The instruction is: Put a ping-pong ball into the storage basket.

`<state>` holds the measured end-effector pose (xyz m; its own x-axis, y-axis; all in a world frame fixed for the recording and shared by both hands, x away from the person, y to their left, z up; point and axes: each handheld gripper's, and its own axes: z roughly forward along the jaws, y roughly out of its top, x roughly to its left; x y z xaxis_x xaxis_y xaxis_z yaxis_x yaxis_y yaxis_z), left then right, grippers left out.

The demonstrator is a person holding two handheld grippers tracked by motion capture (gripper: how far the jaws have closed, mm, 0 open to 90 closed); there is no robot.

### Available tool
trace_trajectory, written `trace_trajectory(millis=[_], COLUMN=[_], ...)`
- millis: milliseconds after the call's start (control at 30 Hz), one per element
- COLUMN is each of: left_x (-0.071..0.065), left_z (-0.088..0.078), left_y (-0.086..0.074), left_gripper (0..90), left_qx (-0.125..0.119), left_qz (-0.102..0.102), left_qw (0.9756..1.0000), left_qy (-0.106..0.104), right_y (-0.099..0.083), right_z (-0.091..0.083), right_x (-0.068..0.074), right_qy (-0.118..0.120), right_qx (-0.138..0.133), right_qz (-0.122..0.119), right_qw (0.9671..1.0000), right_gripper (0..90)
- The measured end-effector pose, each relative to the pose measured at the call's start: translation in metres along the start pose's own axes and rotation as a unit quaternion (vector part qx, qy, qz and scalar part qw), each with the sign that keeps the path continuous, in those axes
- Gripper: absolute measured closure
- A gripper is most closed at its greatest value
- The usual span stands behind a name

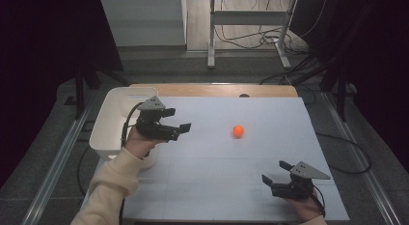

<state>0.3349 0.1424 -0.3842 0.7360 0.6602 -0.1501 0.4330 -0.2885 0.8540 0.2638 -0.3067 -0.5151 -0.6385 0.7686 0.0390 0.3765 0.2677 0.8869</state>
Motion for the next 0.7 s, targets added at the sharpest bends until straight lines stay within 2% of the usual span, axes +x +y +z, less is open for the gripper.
trace_trajectory(millis=[167,500,700], left_x=[-0.007,-0.014,-0.022], left_z=[0.009,0.022,0.03], left_y=[0.001,0.0,0.002], left_gripper=[15.9,15.8,15.8], left_qx=[0.005,0.014,0.016], left_qz=[0.01,0.013,0.024], left_qw=[0.9999,0.9997,0.9995], left_qy=[-0.007,-0.018,-0.016], right_y=[0.0,-0.001,-0.001], right_z=[0.0,-0.001,0.001], right_x=[0.001,0.001,0.001], right_qy=[-0.001,0.001,0.001], right_qx=[0.003,0.0,0.002], right_qz=[-0.003,0.0,-0.001], right_qw=[1.0,1.0,1.0], right_gripper=[11.8,11.8,11.8])
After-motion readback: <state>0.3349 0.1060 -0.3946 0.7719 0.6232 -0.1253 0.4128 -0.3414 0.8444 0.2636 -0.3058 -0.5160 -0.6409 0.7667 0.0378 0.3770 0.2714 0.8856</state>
